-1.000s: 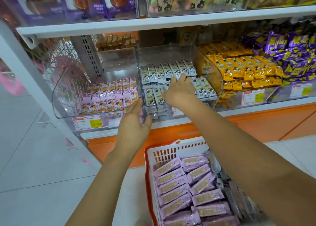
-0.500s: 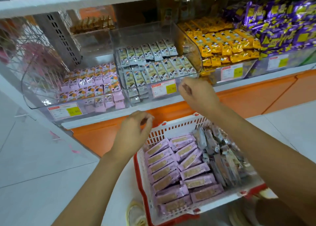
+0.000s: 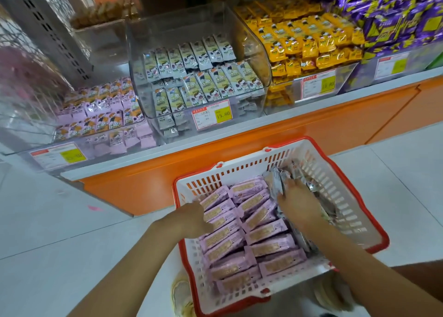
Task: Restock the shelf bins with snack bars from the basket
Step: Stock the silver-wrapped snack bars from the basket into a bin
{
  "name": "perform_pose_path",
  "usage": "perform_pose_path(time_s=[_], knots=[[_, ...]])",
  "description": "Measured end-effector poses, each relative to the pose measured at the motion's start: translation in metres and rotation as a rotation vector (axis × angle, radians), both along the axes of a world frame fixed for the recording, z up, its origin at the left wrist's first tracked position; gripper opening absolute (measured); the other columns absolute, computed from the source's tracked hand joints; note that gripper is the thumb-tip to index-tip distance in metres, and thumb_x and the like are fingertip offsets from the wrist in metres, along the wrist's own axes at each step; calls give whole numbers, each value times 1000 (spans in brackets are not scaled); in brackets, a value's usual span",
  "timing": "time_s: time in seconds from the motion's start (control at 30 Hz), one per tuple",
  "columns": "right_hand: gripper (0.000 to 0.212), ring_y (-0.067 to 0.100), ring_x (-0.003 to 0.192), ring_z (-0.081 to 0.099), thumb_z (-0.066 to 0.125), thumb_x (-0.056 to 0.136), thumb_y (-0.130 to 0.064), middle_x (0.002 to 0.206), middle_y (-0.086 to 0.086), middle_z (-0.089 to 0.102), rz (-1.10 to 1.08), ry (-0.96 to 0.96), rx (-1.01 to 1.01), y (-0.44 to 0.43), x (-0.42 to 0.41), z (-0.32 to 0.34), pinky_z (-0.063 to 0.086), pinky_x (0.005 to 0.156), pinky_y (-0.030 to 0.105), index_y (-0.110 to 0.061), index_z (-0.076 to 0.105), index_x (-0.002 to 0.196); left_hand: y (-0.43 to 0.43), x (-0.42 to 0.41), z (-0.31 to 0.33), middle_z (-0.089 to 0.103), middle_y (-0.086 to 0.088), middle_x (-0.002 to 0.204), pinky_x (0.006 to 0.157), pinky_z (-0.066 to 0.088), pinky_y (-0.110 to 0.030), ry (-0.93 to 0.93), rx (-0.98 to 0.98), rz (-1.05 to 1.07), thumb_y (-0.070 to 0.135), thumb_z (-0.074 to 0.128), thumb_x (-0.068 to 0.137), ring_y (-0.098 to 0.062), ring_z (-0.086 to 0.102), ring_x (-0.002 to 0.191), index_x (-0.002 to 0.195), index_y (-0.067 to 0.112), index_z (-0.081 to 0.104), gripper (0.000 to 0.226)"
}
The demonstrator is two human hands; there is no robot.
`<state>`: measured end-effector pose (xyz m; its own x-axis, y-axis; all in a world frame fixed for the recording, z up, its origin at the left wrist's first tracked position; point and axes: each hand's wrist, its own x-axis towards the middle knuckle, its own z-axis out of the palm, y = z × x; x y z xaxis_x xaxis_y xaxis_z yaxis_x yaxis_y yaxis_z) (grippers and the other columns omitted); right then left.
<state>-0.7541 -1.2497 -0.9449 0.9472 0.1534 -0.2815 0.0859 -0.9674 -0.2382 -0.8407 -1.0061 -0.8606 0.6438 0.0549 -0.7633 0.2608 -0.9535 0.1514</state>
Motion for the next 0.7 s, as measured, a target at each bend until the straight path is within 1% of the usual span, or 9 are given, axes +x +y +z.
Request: perform_pose_path(time_s=[0.07, 0.13, 0.2, 0.27, 0.33, 0.47, 0.53, 0.6, 0.7], knots=[[60, 34, 126, 43, 43, 98, -36, 142, 18, 36, -34, 26, -72, 4, -1, -17, 43, 97, 41, -4, 26, 145, 0, 0, -1, 44, -2, 63, 48, 29, -19, -32, 1, 15, 39, 51, 95, -6, 39, 51, 94, 4, 62, 37], [63, 38, 123, 44, 46, 96, -40, 141, 20, 35, -105, 40, -59, 5, 4, -31, 43, 99, 45, -5, 25, 144, 3, -2, 2, 62, -16, 86, 49, 29, -17, -39, -26, 36, 35, 51, 96, -11, 54, 62, 121, -4, 54, 47], [68, 41, 118, 47, 50, 93, -46, 139, 21, 36, -154, 51, -48, 7, 9, -41, 45, 95, 46, -10, 23, 144, 7, -4, 2, 62, -18, 93, 50, 29, -15, -50, -45, 48, 32, 50, 97, -14, 58, 71, 118, -1, 57, 40], [75, 42, 123, 42, 50, 91, -56, 141, 21, 32, -157, 59, -87, 12, 14, -46, 42, 99, 48, -16, 20, 147, 11, -6, 1, 50, -6, 68, 47, 27, -15, -67, -59, 83, 30, 51, 97, -6, 44, 57, 107, 1, 61, 33], [74, 41, 129, 35, 48, 89, -62, 145, 19, 28, -121, 55, -180, 19, 20, -47, 34, 104, 49, -21, 23, 147, 12, -7, 0, 44, -2, 63, 50, 34, -18, -72, -65, 98, 30, 50, 97, -7, 45, 57, 96, 5, 63, 28], [78, 41, 132, 31, 49, 88, -64, 151, 19, 19, -106, 76, -233, 28, 39, -48, 36, 105, 49, -19, 24, 147, 10, -8, 7, 57, -26, 97, 77, 48, -35, -33, -93, 75, 27, 50, 98, -32, 61, 90, 105, -6, 60, 35], [78, 42, 132, 31, 51, 88, -61, 154, 19, 13, -131, 95, -205, 29, 47, -50, 41, 101, 48, -18, 23, 146, 11, -8, 6, 51, -23, 77, 56, 41, -25, -8, -110, 52, 25, 51, 97, -19, 52, 61, 86, 0, 61, 29], [77, 43, 131, 32, 56, 89, -55, 153, 20, 13, -121, 100, -219, 30, 51, -50, 45, 96, 46, -16, 23, 146, 13, -8, 4, 42, -12, 62, 49, 28, -17, 19, -113, 71, 24, 52, 96, -7, 35, 50, 67, 12, 52, 31], [75, 43, 129, 34, 59, 90, -48, 150, 21, 19, -113, 111, -203, 32, 46, -50, 48, 91, 44, -14, 21, 146, 14, -8, 3, 58, -28, 98, 49, 27, -15, 22, -134, 90, 23, 51, 96, -18, 53, 62, 100, -3, 62, 29]])
